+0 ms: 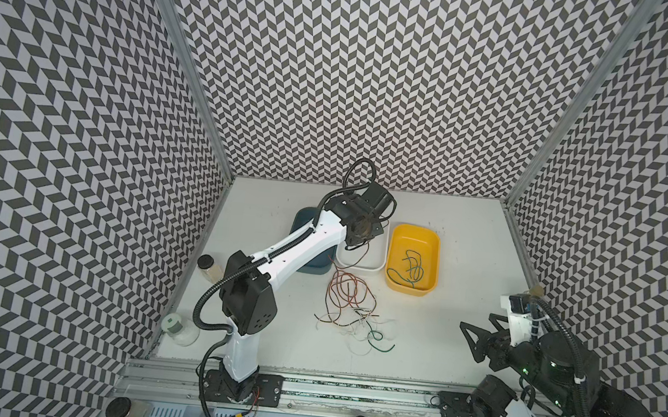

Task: Untangle the cables
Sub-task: 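Lower the red wire into the white tub and open the left gripper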

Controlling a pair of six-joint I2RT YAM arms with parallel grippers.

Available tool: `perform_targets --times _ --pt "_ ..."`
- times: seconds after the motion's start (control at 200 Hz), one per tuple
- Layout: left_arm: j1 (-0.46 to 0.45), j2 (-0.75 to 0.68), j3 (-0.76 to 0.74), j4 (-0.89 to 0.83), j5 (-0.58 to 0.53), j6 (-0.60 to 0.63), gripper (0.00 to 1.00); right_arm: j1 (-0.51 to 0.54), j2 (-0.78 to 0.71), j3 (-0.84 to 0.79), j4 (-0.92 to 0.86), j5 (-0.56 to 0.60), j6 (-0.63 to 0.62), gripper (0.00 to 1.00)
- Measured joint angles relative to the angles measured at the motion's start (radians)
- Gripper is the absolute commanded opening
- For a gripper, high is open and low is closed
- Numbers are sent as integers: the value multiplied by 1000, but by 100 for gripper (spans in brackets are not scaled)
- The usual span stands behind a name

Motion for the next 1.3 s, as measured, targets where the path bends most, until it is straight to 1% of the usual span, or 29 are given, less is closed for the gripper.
perform_targets --times 0.27,0.521,0.696,0.806,0.921,1.027,1.132,1.302 --pt "1 89 72 -28 -13 -93 0 -9 0 -2 1 -17 -7 86" --pt "2 172 245 -43 -20 -138 0 -16 0 -3 1 -34 -11 86" --pt "15 186 253 -15 -10 -143 0 -22 0 -3 1 -47 -18 86" --pt "24 188 200 53 -8 -139 0 -24 0 -3 1 -53 -19 86" --pt "39 185 68 184 8 -119 0 -29 0 -3 2 -61 -21 86" --pt "56 185 -40 286 58 -105 0 -35 1 -3 2 -68 -24 86" --pt "69 186 -79 365 92 -85 0 -45 1 -7 8 -76 -26 86" --pt "86 185 -108 471 112 -45 0 -66 2 -11 8 -92 -30 86"
